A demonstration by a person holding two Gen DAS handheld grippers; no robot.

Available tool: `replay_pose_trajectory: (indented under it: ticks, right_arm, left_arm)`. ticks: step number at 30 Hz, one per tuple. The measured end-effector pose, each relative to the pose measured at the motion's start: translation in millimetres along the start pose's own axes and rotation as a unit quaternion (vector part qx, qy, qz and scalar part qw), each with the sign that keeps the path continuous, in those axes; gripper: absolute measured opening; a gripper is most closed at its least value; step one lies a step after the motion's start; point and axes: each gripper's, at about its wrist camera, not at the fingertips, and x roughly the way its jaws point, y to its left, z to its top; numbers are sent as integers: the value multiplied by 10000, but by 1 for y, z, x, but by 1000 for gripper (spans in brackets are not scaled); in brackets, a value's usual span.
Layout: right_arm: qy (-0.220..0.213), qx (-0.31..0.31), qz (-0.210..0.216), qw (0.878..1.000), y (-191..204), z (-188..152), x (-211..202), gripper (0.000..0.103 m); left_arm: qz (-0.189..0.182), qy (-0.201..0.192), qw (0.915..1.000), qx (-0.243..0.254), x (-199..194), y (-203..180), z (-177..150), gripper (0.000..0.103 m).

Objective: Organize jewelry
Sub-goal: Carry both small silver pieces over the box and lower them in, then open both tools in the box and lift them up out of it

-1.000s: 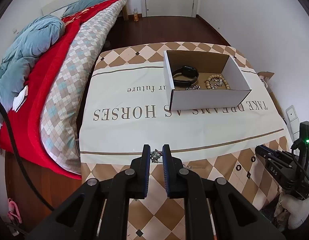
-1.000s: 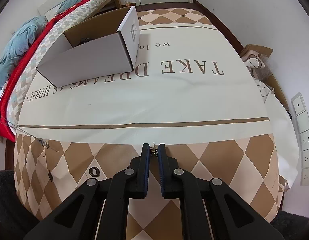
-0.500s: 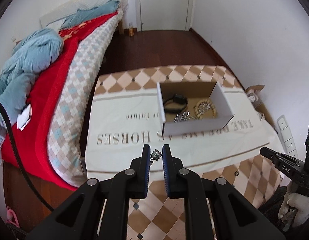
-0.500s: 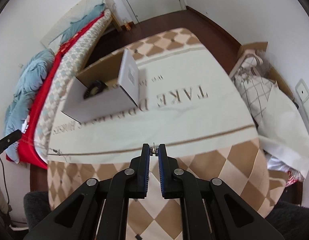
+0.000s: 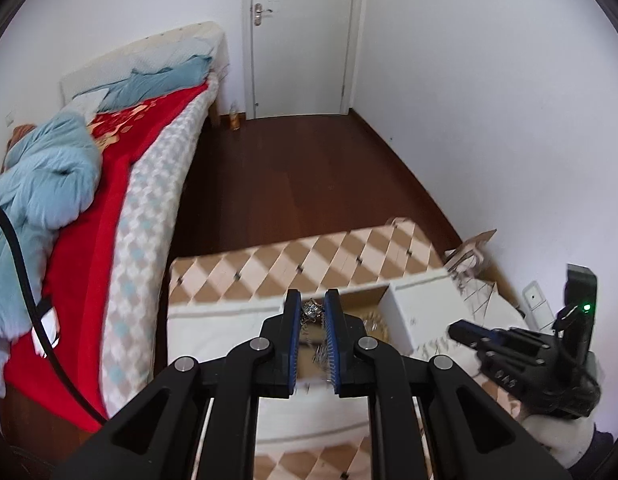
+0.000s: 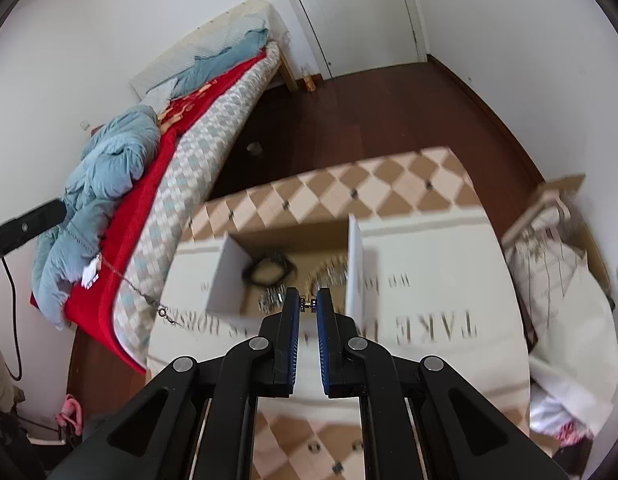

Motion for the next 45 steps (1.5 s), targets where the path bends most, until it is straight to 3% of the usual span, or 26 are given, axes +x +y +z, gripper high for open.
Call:
replay_pose_trajectory:
  ticks: [6,15,28,29,31,33,35,37,39,42,44,45]
  right_arm:
    - [240,-46,3,9997,6,36,35,9]
    - [801,15,-27,9968,-3,50,95,9]
    - [1267,-85,-39,9919,2,60,141,9]
    - [1277,-91,-50,9918,3,61,143,9]
    - [1329,-87,-91,9910,3,64,146,9]
    - [1369,-12,-131,9905,2,67,149,10]
    - [1332,40,-187,9909,-1,69,148,13]
    - [1276,86,-219,9915,-4,70,145,34]
    - [1238,106,-281,9918,-7,70,141,47]
    - [1144,33,-533,9920,-11,67,133,49]
    - [1110,-151,-968,9890,-9,61,128,63]
    - [1084,-258,-1153,9871,-7,57,126,81]
  left_arm:
    - [-156,435,9989,75,60,-2,28,9]
    - [-248,1321,9909,-64,147,5,9,9]
    - [-168,2012,9785,-425,205,23,-4,13]
    - [-128,2022,9782,-460,206,24,-4,18]
    - [5,1976,9791,-478,205,27,-2,38]
    - [147,1871,9810,-496,202,30,-1,86]
    - [273,1734,9829,-556,196,35,1,90]
    - [359,1692,9833,-561,193,38,2,90]
    - [536,1646,9838,-477,190,40,2,96]
    - [909,1491,9841,-330,182,42,-3,100]
    - [1150,1341,9840,-248,175,43,-9,101]
    - [1238,1282,9837,-232,172,44,-12,103]
